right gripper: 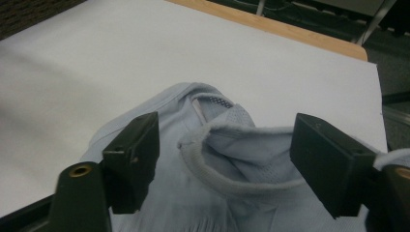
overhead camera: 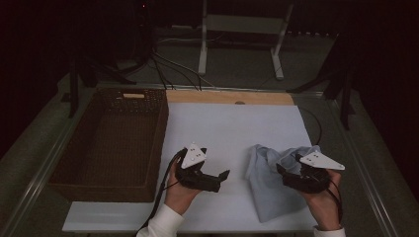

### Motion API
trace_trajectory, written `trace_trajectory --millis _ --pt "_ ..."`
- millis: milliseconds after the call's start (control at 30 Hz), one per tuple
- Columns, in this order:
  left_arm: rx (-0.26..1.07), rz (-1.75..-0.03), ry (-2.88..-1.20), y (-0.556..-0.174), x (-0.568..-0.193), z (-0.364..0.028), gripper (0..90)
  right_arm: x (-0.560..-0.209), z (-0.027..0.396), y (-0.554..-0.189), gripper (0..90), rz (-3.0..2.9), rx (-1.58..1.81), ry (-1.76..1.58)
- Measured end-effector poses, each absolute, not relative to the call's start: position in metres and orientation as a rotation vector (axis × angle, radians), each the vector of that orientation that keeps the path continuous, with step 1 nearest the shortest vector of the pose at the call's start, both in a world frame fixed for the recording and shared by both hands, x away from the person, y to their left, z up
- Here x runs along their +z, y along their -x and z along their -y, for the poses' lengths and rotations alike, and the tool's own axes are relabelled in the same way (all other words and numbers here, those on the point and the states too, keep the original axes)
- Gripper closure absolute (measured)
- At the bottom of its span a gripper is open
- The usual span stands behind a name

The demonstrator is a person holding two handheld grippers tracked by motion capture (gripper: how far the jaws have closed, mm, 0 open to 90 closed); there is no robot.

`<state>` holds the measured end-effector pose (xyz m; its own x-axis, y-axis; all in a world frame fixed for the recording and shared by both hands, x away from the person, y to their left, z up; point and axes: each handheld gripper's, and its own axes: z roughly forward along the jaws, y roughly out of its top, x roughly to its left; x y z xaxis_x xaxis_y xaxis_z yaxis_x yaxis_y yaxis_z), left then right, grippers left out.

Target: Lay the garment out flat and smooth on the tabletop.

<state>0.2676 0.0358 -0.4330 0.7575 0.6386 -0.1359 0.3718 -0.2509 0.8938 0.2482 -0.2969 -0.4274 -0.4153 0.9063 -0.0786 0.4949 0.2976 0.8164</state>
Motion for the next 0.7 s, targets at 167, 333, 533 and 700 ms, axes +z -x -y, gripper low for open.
trace_trajectory --millis 167,333,533,700 --pt "0.287 -0.775 -1.858 -0.270 -0.438 -0.024 3.4 -0.428 0.295 -0.248 30.4 -2.041 0.995 -1.230" --pt "0.265 -0.752 -1.877 -0.272 -0.442 -0.012 6.3 -0.430 0.295 -0.249 34.6 -2.060 0.991 -1.229" --pt "0.229 -0.722 -1.898 -0.273 -0.447 0.000 13.5 -0.437 0.290 -0.251 43.8 -2.109 0.959 -1.207" --pt "0.218 -0.708 -1.918 -0.273 -0.452 0.010 16.2 -0.439 0.287 -0.251 56.9 -2.138 0.928 -1.185"
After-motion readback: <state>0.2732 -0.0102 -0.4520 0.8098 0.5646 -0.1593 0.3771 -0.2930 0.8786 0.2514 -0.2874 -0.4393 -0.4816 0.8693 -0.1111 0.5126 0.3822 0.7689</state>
